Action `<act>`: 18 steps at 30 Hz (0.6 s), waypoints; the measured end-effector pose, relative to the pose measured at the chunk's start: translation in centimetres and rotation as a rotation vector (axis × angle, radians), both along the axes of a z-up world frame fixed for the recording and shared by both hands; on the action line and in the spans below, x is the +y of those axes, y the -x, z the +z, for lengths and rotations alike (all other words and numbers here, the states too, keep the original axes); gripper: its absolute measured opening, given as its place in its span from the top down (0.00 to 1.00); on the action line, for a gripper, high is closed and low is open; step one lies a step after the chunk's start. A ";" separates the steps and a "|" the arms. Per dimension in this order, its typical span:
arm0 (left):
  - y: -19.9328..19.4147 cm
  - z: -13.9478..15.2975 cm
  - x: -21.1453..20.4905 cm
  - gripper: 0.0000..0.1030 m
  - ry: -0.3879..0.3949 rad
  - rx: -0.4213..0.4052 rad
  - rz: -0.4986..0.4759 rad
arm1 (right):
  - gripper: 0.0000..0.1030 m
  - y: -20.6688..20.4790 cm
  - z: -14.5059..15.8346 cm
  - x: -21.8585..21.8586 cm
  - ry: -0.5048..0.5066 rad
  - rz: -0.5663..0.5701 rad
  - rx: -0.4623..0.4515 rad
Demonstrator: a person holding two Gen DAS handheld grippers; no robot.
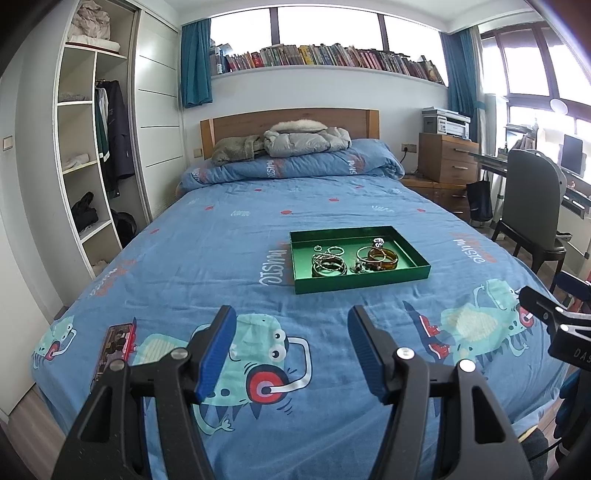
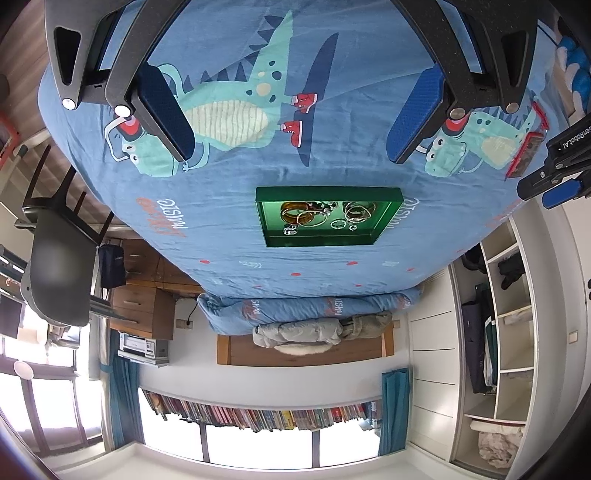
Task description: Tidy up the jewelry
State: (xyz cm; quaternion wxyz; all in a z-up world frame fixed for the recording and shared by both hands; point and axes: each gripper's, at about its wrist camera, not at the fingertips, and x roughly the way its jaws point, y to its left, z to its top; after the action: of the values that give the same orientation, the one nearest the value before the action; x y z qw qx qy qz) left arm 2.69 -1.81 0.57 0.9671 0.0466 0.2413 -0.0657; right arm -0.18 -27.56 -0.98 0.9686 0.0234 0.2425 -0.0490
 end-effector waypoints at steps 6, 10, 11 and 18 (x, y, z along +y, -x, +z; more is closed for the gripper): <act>-0.3 -0.4 0.1 0.41 0.000 0.011 0.003 | 0.01 -0.2 -0.2 -0.2 -0.002 -0.007 0.006; -0.3 -0.5 0.1 0.41 -0.001 0.011 0.003 | 0.01 -0.4 -0.4 -0.3 -0.004 -0.009 0.012; -0.3 -0.5 0.1 0.41 -0.001 0.011 0.003 | 0.01 -0.5 -0.4 -0.4 -0.005 -0.010 0.012; -0.5 -0.6 0.2 0.41 -0.003 0.013 0.004 | 0.01 -0.6 -0.6 -1.0 -0.013 -0.021 0.014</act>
State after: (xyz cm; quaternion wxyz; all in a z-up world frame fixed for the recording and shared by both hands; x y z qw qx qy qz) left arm 3.14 -1.59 -0.04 0.9656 0.0469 0.2478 -0.0639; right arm 0.43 -28.56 -1.60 0.9662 0.0319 0.2492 -0.0577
